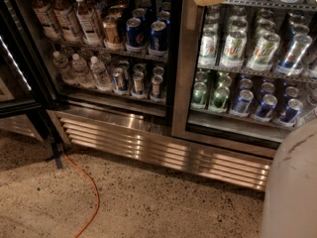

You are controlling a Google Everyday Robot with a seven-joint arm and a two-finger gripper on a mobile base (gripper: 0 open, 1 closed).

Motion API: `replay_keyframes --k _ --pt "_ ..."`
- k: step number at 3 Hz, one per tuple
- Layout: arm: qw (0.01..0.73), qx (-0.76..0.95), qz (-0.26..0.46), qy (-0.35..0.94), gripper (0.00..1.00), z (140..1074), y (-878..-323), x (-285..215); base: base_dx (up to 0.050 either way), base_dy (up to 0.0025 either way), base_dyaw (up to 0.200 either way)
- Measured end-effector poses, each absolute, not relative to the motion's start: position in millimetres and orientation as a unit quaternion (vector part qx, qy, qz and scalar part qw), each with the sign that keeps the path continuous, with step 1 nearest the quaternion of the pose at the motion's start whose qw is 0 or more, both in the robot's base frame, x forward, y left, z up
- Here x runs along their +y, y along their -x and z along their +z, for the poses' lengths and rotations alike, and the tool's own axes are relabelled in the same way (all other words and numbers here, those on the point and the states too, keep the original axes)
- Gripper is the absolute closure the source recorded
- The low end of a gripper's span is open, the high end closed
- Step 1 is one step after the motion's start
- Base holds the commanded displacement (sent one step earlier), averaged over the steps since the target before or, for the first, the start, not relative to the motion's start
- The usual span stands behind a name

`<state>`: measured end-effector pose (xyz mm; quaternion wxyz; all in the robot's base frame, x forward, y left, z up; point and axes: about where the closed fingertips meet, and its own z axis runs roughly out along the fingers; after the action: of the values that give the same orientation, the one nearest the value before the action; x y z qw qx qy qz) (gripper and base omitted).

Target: Open right fridge door

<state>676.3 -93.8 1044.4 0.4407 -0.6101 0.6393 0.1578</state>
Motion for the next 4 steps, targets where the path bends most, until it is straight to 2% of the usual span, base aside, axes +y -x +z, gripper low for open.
replay_keyframes --k 4 --pt "0.432 0.635 0.166 0.619 1.00 1040.1 -677.4 -91.4 0.000 0.00000 0.000"
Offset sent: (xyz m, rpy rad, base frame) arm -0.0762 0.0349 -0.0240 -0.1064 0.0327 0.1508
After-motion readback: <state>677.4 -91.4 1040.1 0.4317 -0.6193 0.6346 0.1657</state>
